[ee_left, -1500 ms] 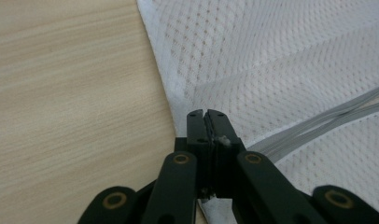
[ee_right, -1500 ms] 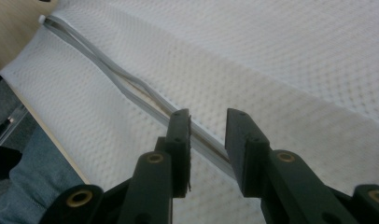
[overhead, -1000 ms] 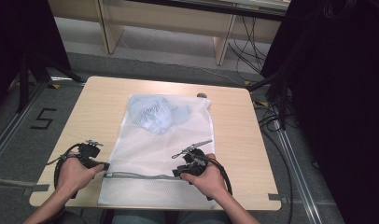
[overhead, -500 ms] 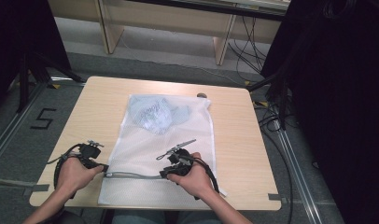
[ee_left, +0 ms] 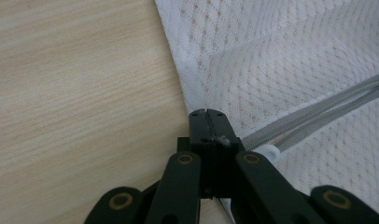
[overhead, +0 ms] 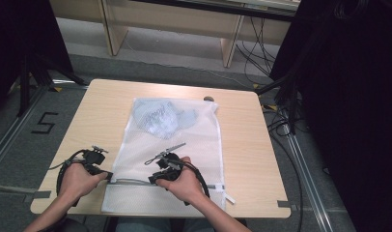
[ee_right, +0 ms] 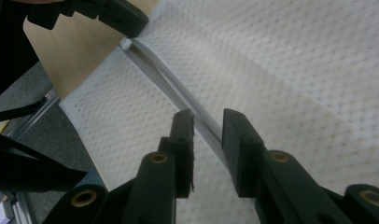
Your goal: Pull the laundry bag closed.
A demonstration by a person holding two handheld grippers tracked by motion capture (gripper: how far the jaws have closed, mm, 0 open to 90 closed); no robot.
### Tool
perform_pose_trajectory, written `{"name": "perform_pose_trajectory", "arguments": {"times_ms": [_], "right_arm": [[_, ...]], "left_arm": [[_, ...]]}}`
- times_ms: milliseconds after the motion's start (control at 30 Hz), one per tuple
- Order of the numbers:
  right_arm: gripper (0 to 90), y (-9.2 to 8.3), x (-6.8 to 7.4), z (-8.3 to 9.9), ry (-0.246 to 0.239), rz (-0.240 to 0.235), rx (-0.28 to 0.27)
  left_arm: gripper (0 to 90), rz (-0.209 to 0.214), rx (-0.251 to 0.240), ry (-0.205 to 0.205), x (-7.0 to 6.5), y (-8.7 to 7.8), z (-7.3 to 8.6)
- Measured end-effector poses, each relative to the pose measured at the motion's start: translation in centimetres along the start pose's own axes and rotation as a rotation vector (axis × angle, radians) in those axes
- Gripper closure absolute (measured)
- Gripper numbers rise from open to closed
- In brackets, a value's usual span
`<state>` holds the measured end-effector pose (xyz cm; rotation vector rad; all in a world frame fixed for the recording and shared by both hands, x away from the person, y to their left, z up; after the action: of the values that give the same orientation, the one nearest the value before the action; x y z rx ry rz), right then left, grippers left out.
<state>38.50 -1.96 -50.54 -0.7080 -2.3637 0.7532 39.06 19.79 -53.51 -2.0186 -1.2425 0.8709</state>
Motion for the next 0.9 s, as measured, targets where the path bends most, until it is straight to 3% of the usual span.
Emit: {"name": "perform_pose_trajectory", "arguments": {"times_ms": [33,67,633,767,900], "right_arm": [[74.6,0.3,0.2,0.0,0.004,-0.010,0.002],[74.6,0.8,0.5,-0.1,0.006,-0.018,0.001],[76.3,4.5,2.7,-1.3,0.018,-0.070,0.016],[76.3,5.2,2.9,-1.6,-0.006,-0.075,0.018],[76.3,5.8,3.6,-1.8,0.011,-0.083,0.026]], "left_arm": [[89.6,0.004,-0.004,0.027,0.2,0.0,-0.1],[89.6,-0.006,-0.007,-0.004,-0.1,0.1,0.0],[89.6,-0.008,0.011,0.002,-0.1,0.1,-0.1],[89.6,-0.008,0.010,0.001,-0.1,0.1,-0.1],[89.6,-0.009,0.010,0.001,-0.1,0.1,-0.1]]}}
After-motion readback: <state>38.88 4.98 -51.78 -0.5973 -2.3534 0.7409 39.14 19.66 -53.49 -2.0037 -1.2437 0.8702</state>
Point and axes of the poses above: each handheld gripper's, and its own axes: y roughly forward along the jaws, z roughly out of its underside, x roughly to its left, the point moved 5 cm from there along y, roughly forward along the jaws, and after that the axes turned 14 degrees about -x, right-handed, at the moved point
